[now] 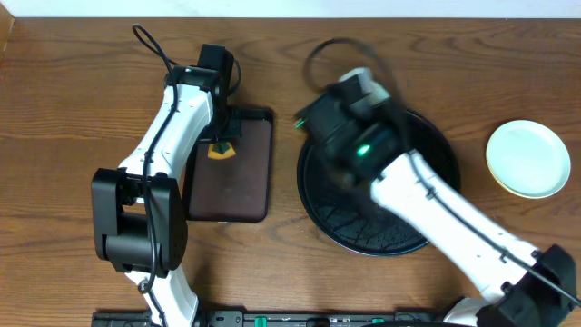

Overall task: Clean dirty plates on tray and stack at the side
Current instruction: 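Tilt and lift the pale green plate with the right gripper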

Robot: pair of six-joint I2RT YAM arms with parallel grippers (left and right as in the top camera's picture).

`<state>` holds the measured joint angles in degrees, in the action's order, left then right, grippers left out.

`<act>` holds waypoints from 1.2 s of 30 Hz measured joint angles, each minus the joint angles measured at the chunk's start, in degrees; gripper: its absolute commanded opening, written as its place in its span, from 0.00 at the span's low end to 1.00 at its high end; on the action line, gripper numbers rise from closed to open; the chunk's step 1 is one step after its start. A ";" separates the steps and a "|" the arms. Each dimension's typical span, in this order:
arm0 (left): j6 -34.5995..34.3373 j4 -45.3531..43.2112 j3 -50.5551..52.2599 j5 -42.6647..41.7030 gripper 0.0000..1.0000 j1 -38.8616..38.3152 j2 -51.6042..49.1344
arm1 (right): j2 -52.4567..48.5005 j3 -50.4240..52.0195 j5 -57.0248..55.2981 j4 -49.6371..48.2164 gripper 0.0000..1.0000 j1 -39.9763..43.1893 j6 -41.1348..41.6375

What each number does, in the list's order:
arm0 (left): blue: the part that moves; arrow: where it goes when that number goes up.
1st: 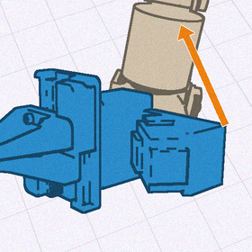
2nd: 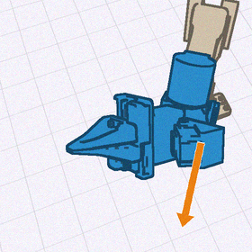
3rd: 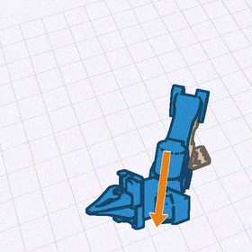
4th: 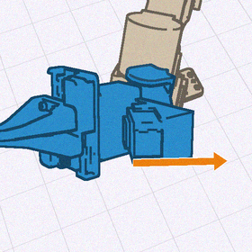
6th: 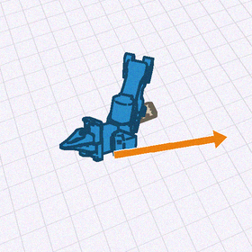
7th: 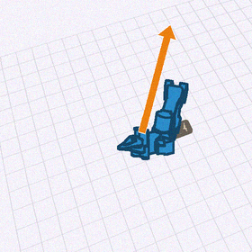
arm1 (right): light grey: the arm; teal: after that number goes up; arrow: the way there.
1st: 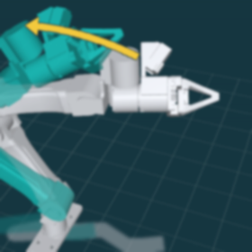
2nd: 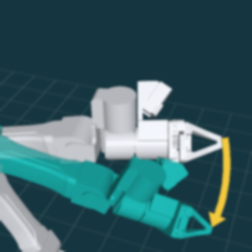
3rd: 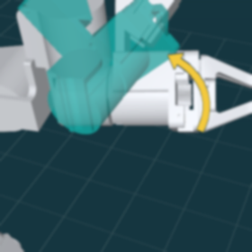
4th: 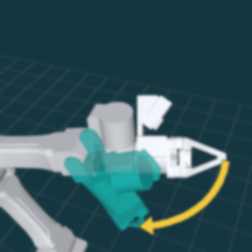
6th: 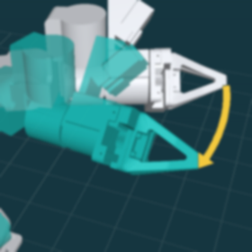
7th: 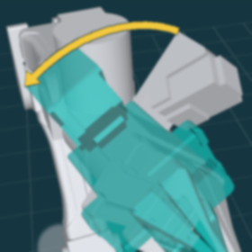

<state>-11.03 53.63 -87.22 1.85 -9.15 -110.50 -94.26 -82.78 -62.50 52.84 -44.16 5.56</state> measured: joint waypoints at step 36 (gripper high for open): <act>3.58 -9.14 7.02 0.00 0.79 0.00 0.00 | 1.33 0.00 18.08 -2.95 0.01 12.22 0.42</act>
<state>-7.44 44.49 -80.20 1.85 -9.15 -110.50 -92.92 -82.78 -44.42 49.89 -31.94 5.98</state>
